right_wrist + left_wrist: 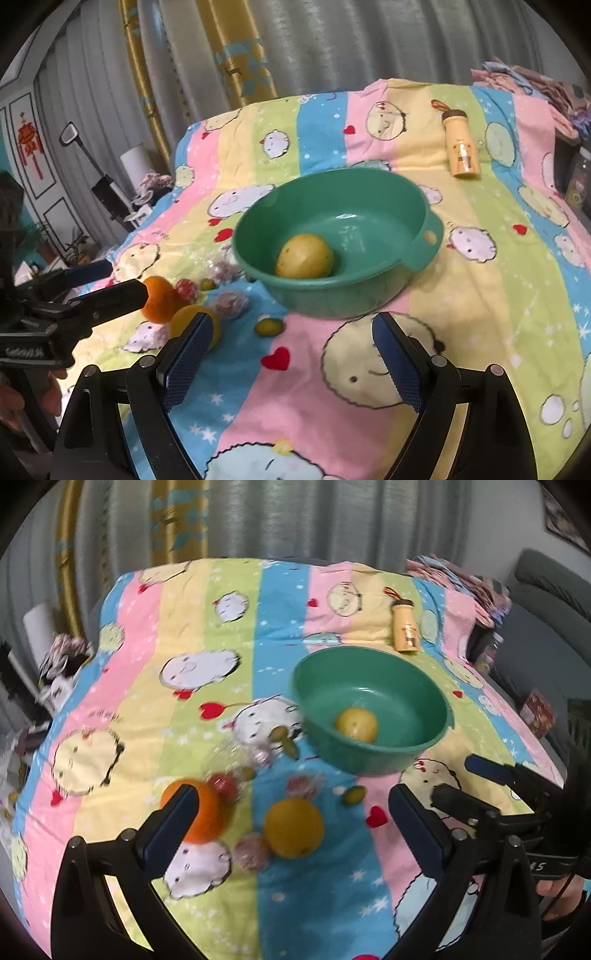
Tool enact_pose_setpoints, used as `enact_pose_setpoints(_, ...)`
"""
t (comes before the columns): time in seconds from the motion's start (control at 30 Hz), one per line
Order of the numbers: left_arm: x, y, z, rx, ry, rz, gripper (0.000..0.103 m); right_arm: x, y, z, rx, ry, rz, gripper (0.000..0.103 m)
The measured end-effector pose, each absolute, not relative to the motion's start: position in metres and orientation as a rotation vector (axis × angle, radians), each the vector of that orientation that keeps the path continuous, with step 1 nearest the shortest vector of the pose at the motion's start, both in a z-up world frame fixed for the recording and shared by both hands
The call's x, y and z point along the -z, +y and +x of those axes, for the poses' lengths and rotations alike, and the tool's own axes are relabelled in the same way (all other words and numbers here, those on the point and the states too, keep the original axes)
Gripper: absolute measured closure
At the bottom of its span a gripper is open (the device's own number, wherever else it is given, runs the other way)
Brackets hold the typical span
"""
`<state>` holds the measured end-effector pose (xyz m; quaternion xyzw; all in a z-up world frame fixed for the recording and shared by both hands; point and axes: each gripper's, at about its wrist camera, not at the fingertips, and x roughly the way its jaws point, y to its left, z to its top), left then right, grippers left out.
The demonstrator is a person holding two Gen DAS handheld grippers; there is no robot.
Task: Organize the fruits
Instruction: 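Withdraw the right tool from the bowl toward the yellow lemon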
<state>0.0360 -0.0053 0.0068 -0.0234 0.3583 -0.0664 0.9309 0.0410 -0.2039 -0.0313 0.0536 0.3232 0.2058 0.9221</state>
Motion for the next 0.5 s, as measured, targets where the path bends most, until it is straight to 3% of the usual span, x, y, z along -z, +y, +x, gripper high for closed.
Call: enact_pose_setpoints(0.5,0.029,0.08,0.023,0.032,0.826,-0.297,0.0,0.055,-0.17,0.036,-0.581,0.74,0.083,0.015)
